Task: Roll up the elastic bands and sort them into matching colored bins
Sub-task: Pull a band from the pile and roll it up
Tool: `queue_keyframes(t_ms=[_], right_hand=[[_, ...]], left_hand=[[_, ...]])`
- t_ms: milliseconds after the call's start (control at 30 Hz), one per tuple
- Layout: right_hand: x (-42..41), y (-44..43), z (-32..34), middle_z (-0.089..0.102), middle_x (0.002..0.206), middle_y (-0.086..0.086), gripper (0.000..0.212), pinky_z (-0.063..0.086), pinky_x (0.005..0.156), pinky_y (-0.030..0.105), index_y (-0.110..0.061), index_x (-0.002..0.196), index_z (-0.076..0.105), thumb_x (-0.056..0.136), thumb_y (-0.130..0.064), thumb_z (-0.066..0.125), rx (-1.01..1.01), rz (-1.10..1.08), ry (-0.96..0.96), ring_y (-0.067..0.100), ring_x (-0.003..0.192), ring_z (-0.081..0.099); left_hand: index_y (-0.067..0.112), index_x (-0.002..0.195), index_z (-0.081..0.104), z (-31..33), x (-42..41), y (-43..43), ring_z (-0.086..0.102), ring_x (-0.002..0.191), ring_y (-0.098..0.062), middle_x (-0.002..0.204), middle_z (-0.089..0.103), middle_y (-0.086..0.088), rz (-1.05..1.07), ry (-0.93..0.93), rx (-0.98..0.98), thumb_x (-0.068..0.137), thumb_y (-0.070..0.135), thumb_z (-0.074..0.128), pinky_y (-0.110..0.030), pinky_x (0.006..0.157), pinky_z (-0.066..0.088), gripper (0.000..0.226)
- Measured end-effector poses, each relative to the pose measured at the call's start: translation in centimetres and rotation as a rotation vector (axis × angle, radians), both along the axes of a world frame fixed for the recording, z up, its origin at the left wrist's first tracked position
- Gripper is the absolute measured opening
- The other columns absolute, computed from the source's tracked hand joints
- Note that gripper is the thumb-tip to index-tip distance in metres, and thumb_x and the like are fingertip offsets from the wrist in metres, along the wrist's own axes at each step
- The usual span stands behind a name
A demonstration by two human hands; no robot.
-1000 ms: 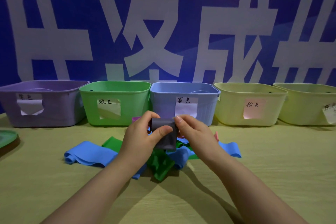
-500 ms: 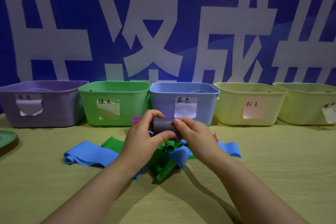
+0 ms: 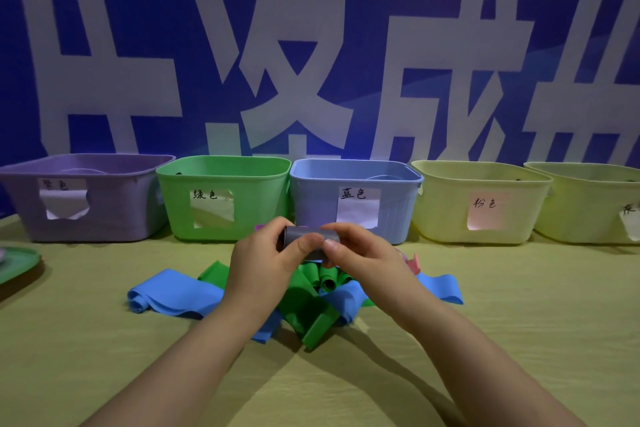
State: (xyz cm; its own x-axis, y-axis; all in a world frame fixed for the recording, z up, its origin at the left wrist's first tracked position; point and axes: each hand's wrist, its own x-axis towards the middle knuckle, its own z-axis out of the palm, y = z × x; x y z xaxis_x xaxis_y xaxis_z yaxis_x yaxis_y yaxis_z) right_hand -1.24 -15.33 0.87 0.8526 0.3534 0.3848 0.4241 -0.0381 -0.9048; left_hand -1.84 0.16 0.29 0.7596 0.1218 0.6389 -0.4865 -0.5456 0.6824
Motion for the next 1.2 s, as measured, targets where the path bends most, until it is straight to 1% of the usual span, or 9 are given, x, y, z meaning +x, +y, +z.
queue_keyframes(t_ms=[133,300,467,533,633,767,900,1033,1200], right_hand=[[0.2,-0.1,0.0,0.068,0.093,-0.002,0.018,0.052,0.08,0.019,-0.026,0.095,0.061,0.086,-0.011,0.062,0.021,-0.031,-0.026,0.006,0.087,0.065],[0.2,-0.2,0.0,0.066,0.09,-0.01,0.028,0.052,0.081,0.021,-0.034,0.093,0.058,0.083,-0.009,0.066,0.004,-0.064,-0.086,0.002,0.086,0.065],[1.0,-1.5,0.9,0.066,0.092,-0.007,0.031,0.053,0.086,0.029,-0.032,0.098,0.058,0.08,-0.009,0.069,-0.047,-0.144,-0.118,0.011,0.09,0.064],[1.4,-2.9,1.8,0.068,0.092,-0.002,0.032,0.054,0.084,0.03,-0.03,0.098,0.059,0.079,-0.008,0.07,-0.018,-0.141,-0.077,0.013,0.088,0.065],[2.2,-6.7,2.8,0.068,0.089,-0.002,0.037,0.053,0.081,0.031,-0.036,0.091,0.059,0.078,-0.004,0.069,-0.089,-0.196,-0.112,0.015,0.085,0.066],[2.4,-13.4,3.9,0.065,0.098,0.0,0.033,0.051,0.09,0.034,-0.028,0.099,0.059,0.08,-0.003,0.067,-0.17,-0.291,-0.129,0.015,0.093,0.063],[2.6,-20.9,4.1,0.064,0.103,-0.003,0.034,0.048,0.09,0.026,-0.017,0.113,0.06,0.081,-0.007,0.066,-0.241,-0.431,-0.153,0.011,0.098,0.061],[3.1,-27.9,3.5,0.064,0.098,-0.01,0.032,0.047,0.086,0.021,-0.026,0.11,0.059,0.083,-0.011,0.066,-0.297,-0.535,-0.145,0.006,0.094,0.06],[4.7,-35.1,3.1,0.062,0.102,-0.009,0.031,0.048,0.089,0.025,-0.034,0.107,0.054,0.084,-0.016,0.065,-0.345,-0.636,-0.127,0.006,0.096,0.058]], left_hand=[[0.014,0.072,0.06,-0.4,0.3,-0.3,0.054,0.049,-0.014,0.052,0.06,0.002,-0.061,0.06,-0.107,0.057,0.075,0.048,-0.046,0.055,0.047,0.064],[0.012,0.073,0.061,-0.4,0.3,-0.7,0.05,0.044,-0.003,0.05,0.058,0.006,-0.076,0.078,-0.188,0.054,0.074,0.049,-0.035,0.051,0.042,0.066],[0.017,0.075,0.06,-0.1,0.9,-2.0,0.045,0.048,-0.004,0.05,0.056,0.01,-0.145,0.1,-0.235,0.05,0.063,0.063,-0.032,0.053,0.037,0.052],[0.02,0.075,0.058,1.1,1.6,-3.0,0.048,0.055,-0.006,0.058,0.059,0.008,-0.172,0.133,-0.166,0.054,0.05,0.076,-0.032,0.059,0.04,0.041],[0.027,0.078,0.058,2.6,3.2,-5.6,0.056,0.065,-0.011,0.07,0.064,0.005,-0.262,0.181,-0.015,0.052,0.044,0.078,-0.033,0.066,0.045,0.036],[0.033,0.079,0.057,3.5,4.8,-11.5,0.061,0.072,-0.015,0.077,0.066,0.005,-0.324,0.174,0.117,0.064,0.025,0.082,-0.039,0.074,0.054,0.03],[0.034,0.082,0.058,4.0,6.6,-19.0,0.063,0.08,-0.019,0.082,0.066,0.003,-0.414,0.132,0.197,0.068,0.032,0.078,-0.047,0.077,0.052,0.025],[0.029,0.088,0.056,4.2,8.1,-26.4,0.061,0.083,-0.018,0.088,0.065,0.004,-0.499,0.119,0.279,0.073,0.033,0.074,-0.04,0.077,0.051,0.024],[0.031,0.092,0.054,4.2,11.1,-34.1,0.057,0.081,-0.008,0.087,0.06,0.011,-0.481,0.062,0.411,0.076,0.039,0.07,-0.037,0.076,0.052,0.024]])
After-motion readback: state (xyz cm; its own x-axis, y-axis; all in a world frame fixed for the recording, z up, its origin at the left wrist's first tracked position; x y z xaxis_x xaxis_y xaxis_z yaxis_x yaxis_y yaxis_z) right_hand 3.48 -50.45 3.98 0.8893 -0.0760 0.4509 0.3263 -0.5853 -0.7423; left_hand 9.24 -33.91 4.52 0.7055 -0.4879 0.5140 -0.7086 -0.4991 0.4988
